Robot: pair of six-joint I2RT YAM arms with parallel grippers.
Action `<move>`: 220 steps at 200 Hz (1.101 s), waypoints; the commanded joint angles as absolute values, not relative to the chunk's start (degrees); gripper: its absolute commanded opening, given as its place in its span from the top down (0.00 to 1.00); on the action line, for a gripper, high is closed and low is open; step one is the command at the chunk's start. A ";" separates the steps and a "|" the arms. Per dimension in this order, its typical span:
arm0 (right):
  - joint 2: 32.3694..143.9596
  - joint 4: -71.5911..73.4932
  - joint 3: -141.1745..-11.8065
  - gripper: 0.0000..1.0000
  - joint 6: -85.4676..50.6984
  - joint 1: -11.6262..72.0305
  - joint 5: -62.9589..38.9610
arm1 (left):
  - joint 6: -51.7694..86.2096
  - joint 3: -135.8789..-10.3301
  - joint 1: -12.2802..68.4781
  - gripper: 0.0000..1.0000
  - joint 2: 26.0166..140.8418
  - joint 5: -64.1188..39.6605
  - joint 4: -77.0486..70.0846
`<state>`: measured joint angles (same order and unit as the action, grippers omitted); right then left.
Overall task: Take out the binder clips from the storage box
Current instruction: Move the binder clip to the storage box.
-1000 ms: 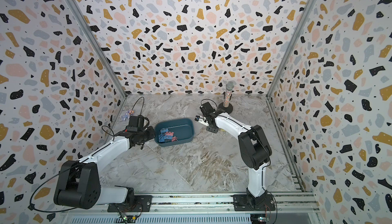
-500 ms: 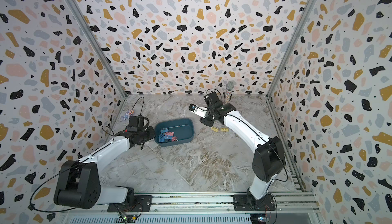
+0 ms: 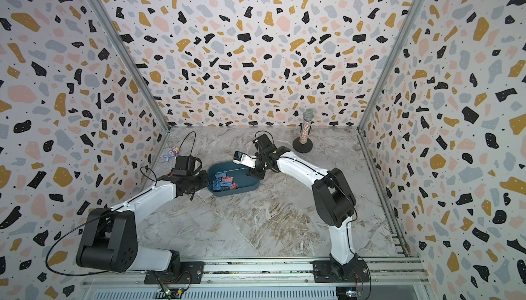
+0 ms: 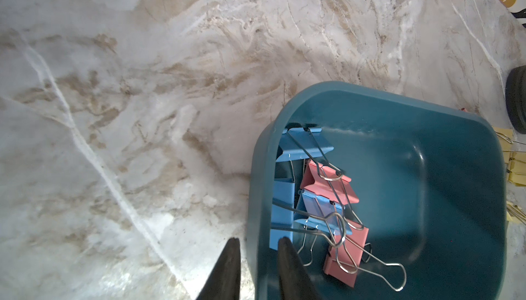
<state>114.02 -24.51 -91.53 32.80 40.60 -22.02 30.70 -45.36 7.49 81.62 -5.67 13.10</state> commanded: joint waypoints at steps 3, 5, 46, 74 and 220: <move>114.79 -20.58 -95.62 0.64 31.16 41.89 -24.77 | 30.38 -46.24 6.94 0.73 82.19 -6.24 11.22; 115.07 -20.50 -95.86 0.64 31.19 42.00 -24.78 | 30.40 -46.21 6.88 0.73 82.11 -6.24 11.20; 119.16 -19.12 -98.64 0.64 30.40 43.98 -24.56 | 30.67 -45.52 6.51 0.73 82.12 -6.49 11.25; 121.34 -16.56 -99.36 0.65 29.94 45.36 -23.74 | 30.91 -45.27 6.27 0.73 82.46 -7.20 9.49; 129.09 -16.34 -105.94 0.63 29.53 48.04 -22.58 | 31.46 -44.74 5.71 0.73 82.48 -8.44 8.76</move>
